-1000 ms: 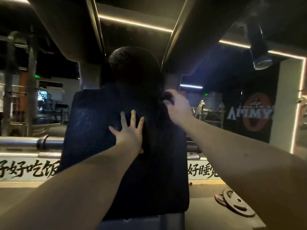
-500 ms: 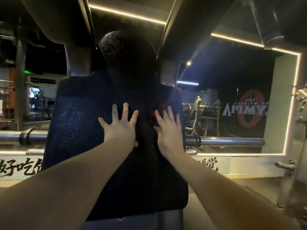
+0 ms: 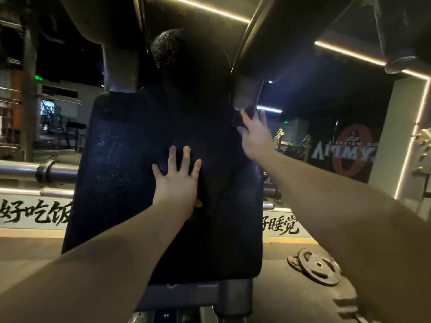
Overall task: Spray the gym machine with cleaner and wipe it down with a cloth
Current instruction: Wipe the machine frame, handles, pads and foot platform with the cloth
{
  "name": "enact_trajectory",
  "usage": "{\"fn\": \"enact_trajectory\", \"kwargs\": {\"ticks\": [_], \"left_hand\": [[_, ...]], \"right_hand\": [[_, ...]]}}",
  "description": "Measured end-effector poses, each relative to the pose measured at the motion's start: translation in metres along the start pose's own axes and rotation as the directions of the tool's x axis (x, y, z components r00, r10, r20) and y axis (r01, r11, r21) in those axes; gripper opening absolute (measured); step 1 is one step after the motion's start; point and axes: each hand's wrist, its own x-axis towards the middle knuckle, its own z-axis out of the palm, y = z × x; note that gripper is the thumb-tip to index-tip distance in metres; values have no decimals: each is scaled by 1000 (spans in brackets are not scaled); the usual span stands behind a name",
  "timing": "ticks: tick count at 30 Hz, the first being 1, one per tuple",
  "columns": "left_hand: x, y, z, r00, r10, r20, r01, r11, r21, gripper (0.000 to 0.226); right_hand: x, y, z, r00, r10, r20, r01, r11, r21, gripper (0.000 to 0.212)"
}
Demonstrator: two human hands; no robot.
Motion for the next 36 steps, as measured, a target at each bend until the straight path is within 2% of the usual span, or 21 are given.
{"fn": "enact_trajectory", "kwargs": {"ticks": [4, 10, 13, 15, 17, 21, 24, 28, 33, 36], "left_hand": [[-2, 1, 1, 1000, -8, -13, 9, 1000, 11, 108], [-5, 0, 6, 999, -20, -50, 21, 1000, 6, 105], [-20, 7, 13, 999, -37, -36, 35, 999, -36, 99], [-35, 9, 27, 999, -36, -14, 36, 999, -34, 103], [-44, 8, 38, 1000, 0, -13, 0, 1000, -13, 107], [-44, 6, 45, 999, 22, -43, -22, 1000, 1, 106], [-43, 6, 48, 998, 20, -66, -20, 1000, -6, 105], [-42, 4, 50, 996, 23, -81, -23, 1000, 2, 106], [-44, 5, 52, 996, 17, -83, -16, 1000, 16, 105], [-46, 2, 44, 998, 43, -41, -42, 999, 27, 103]], "right_hand": [[-55, 17, 25, 990, -114, -76, 107, 990, -95, 55], [-237, 42, 60, 992, -124, -1, 124, 992, -31, 59], [-309, 52, 77, 981, -196, -7, 194, 975, -107, 68], [-299, 50, 71, 975, -215, 62, 222, 962, -158, 72], [-247, 40, 57, 970, -225, 94, 240, 951, -196, 64], [-92, 3, 20, 981, -189, 31, 192, 959, -209, 59], [-51, -12, 16, 983, -181, 9, 180, 969, -170, 56], [-124, -1, 38, 958, -287, -21, 278, 943, -180, 57], [-276, 22, 72, 917, -377, 133, 398, 893, -211, 59], [-329, 35, 76, 886, -408, 222, 453, 865, -215, 57]]}}
